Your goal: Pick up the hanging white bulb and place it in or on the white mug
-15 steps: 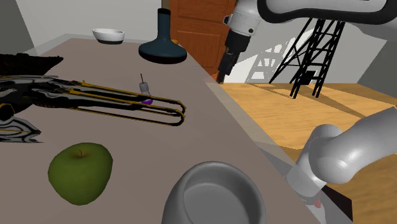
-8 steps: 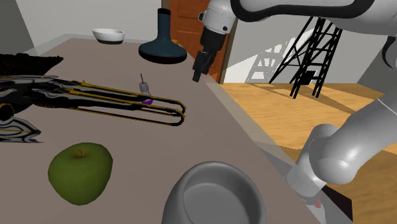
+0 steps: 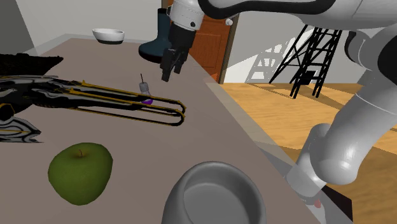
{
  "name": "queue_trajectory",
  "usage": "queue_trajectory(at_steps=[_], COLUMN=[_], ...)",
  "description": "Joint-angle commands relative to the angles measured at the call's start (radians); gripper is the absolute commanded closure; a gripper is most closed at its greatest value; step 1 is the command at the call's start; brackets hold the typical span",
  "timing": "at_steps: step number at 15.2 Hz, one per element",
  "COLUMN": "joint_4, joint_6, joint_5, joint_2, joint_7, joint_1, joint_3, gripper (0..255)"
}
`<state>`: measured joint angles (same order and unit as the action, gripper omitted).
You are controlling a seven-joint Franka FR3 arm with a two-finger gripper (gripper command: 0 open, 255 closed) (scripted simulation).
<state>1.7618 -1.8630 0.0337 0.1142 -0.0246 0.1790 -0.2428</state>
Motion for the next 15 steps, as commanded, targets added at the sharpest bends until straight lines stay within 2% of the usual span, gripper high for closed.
queue_trajectory(at_steps=[1, 4, 12, 15], joint_4=[-0.078, -0.195, -0.117, -0.117], joint_6=[0.001, 0.008, -0.088, -0.088], joint_5=[-0.016, -0.048, -0.054, -0.054], joint_2=[-0.069, -0.168, -0.187, -0.187], joint_7=[-0.019, -0.046, -0.05, -0.05], joint_1=[0.014, 0.041, 0.043, 0.043], joint_3=[-0.021, -0.049, -0.049, -0.049], gripper=[0, 0, 0, 0])
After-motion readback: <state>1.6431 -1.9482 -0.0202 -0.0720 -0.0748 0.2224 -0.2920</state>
